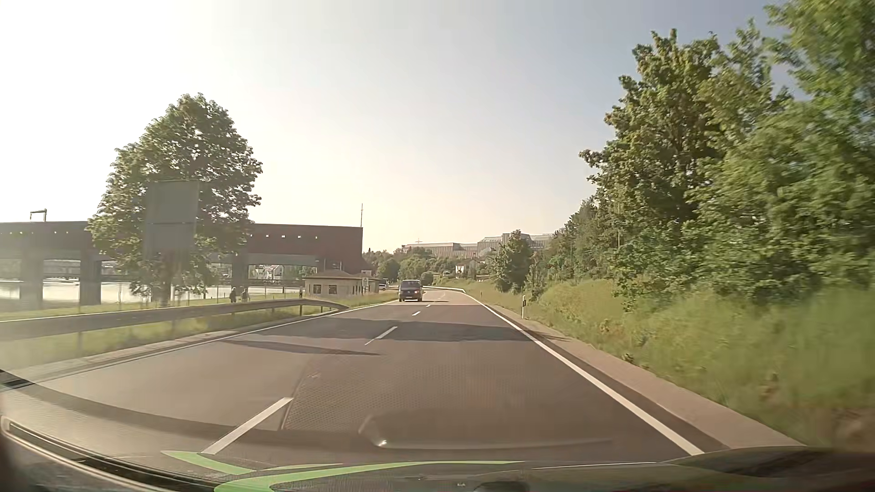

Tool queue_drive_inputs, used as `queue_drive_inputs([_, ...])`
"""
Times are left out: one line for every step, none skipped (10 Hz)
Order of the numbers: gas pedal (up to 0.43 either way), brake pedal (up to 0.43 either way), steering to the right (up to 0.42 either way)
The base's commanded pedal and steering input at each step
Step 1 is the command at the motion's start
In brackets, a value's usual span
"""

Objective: Follow the waypoints while adhering to traffic rules and regulations

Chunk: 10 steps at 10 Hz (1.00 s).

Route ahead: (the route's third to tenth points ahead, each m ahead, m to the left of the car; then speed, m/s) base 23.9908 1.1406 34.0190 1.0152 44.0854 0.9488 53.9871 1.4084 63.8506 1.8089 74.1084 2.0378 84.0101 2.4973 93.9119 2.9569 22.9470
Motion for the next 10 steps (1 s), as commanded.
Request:
queue_drive_inputs([0.15, 0.0, 0.001])
queue_drive_inputs([0.15, 0.0, 0.001])
queue_drive_inputs([0.15, 0.0, 0.001])
queue_drive_inputs([0.15, 0.0, 0.001])
queue_drive_inputs([0.15, 0.0, 0.001])
queue_drive_inputs([0.15, 0.0, 0.001])
queue_drive_inputs([0.138, 0.0, 0.001])
queue_drive_inputs([0.13, 0.0, 0.001])
queue_drive_inputs([0.13, 0.0, 0.002])
queue_drive_inputs([0.13, 0.0, 0.002])
